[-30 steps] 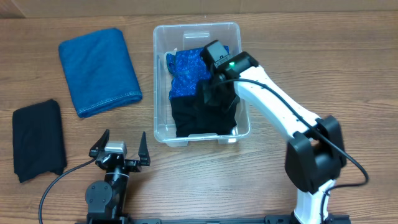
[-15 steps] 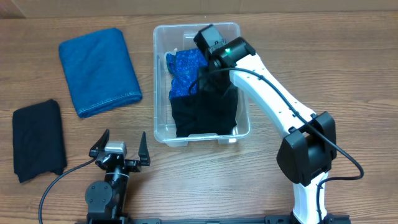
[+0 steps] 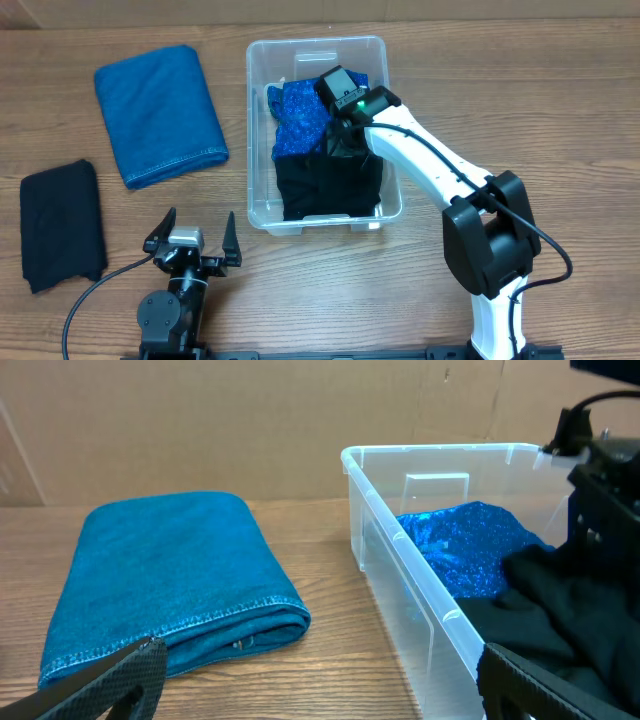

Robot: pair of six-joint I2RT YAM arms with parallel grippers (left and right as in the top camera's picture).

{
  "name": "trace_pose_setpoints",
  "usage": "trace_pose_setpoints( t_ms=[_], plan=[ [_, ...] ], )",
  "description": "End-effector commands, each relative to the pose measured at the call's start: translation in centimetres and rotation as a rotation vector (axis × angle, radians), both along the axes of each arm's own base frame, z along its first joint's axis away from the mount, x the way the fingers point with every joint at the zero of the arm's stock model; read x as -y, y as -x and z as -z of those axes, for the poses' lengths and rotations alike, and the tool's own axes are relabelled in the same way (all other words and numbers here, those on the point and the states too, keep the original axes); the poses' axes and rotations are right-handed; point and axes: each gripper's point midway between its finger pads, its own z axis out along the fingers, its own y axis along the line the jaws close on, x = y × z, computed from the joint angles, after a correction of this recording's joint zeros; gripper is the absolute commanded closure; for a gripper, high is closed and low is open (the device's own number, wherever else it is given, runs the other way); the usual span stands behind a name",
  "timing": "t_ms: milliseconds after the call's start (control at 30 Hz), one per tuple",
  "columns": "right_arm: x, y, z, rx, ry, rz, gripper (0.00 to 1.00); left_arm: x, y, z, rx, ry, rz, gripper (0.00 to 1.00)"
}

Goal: Pack container
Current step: 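Lower the black cloth onto the bin's right side and press it down, then open the right gripper and retract the right arm to the right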

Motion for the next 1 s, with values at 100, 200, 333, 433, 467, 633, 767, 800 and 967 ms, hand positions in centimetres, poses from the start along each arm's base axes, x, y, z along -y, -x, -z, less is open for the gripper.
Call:
trace_pose_setpoints(
  t_ms=[100, 200, 333, 433, 467, 633, 767, 800, 967],
  plan=[
    [1.2, -0.5, -8.0, 0.061, 0.041, 0.018, 0.76, 0.0, 0.0, 0.0, 0.007, -0.018, 0.003, 0.0],
    [0.3, 4.1, -6.7, -0.16, -0.034, -0.022, 0.75, 0.0, 0.0, 0.0, 0.007, -0.018, 0.003, 0.0],
    [0.7, 6.5, -4.4, -0.268, -0.017, -0.021, 0.75, 0.0, 0.0, 0.0, 0.007, -0.018, 0.003, 0.0],
    [0.7, 8.3, -1.7, -0.352, -0.032, -0.022, 0.74, 0.0, 0.0, 0.0, 0.007, -0.018, 0.003, 0.0],
    [0.6, 8.8, -1.1, -0.374, -0.04, -0.022, 0.74, 0.0, 0.0, 0.0, 0.007, -0.018, 0.003, 0.0],
    [0.7, 10.3, 0.8, -0.433, -0.052, -0.02, 0.74, 0.0, 0.0, 0.0, 0.007, -0.018, 0.003, 0.0],
    [0.2, 9.0, -1.0, -0.387, -0.075, -0.023, 0.75, 0.0, 0.0, 0.0, 0.007, -0.018, 0.003, 0.0],
    [0.2, 8.2, -2.7, -0.347, -0.07, -0.023, 0.75, 0.0, 0.0, 0.0, 0.007, -0.018, 0.003, 0.0],
    [5.0, 5.0, -13.3, -0.079, 0.06, 0.044, 0.17, 0.0, 0.0, 0.0, 0.007, -0.019, 0.003, 0.0]
  ],
)
